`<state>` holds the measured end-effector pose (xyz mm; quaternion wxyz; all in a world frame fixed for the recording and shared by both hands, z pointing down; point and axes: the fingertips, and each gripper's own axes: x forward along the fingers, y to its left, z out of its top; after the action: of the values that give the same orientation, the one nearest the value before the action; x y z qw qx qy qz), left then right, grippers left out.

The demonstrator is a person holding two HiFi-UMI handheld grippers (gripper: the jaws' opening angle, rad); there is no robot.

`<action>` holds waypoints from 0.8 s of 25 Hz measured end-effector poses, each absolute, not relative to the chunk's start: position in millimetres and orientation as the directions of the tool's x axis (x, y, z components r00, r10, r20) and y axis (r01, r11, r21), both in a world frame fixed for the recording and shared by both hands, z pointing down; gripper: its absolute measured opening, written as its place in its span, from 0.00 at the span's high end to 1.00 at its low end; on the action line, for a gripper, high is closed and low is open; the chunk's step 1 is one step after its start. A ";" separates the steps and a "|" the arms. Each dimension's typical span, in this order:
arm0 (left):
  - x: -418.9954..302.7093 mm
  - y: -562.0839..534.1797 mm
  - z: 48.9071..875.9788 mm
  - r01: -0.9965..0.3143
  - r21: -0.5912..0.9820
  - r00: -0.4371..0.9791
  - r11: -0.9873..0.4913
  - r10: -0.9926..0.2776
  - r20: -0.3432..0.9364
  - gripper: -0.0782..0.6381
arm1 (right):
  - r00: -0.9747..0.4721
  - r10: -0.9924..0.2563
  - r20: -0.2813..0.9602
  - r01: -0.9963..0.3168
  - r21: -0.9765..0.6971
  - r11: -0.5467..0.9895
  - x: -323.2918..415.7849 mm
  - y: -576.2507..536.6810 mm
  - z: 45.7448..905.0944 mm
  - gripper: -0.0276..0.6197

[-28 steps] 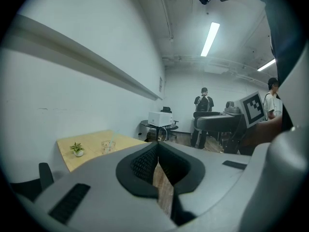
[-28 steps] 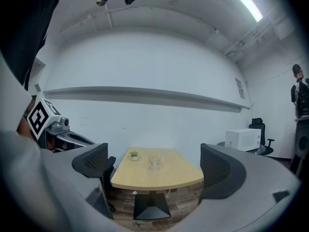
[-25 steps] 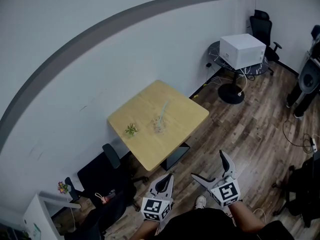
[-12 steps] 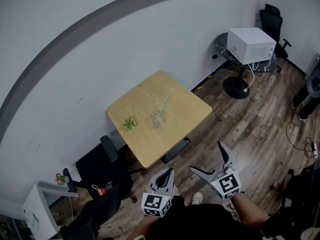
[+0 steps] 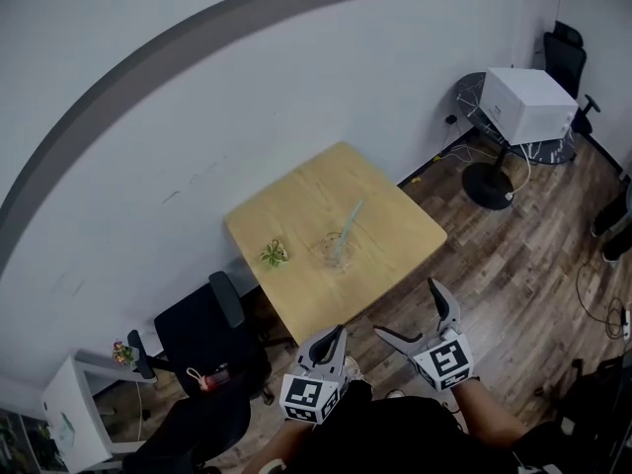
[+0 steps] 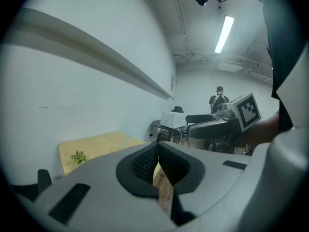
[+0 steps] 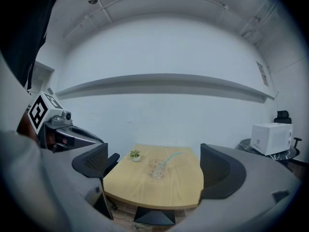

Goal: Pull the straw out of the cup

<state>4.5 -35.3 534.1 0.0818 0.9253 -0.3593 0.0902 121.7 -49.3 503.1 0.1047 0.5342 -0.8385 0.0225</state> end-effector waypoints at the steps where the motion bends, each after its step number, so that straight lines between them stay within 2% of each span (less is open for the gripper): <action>1: 3.9 -46.3 530.9 -0.677 0.078 0.728 -0.732 -0.650 0.219 0.86 | -0.419 -0.886 0.200 -0.895 0.076 0.440 114.1 -61.7 502.0 0.04; 5: -1.8 -87.4 517.1 -0.680 0.051 0.725 -0.731 -0.661 0.194 0.86 | -0.460 -0.867 0.195 -0.875 0.067 0.479 87.1 -102.9 494.4 0.04; 20: -54.0 -190.2 504.5 -0.704 0.042 0.705 -0.709 -0.690 0.162 0.86 | -0.448 -0.870 0.204 -0.882 0.057 0.467 47.1 -208.6 483.7 0.04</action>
<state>-54.0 -190.2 504.5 0.0504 0.9220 -0.3781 0.0670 47.1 -208.6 483.7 0.1024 0.5152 -0.8504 0.0286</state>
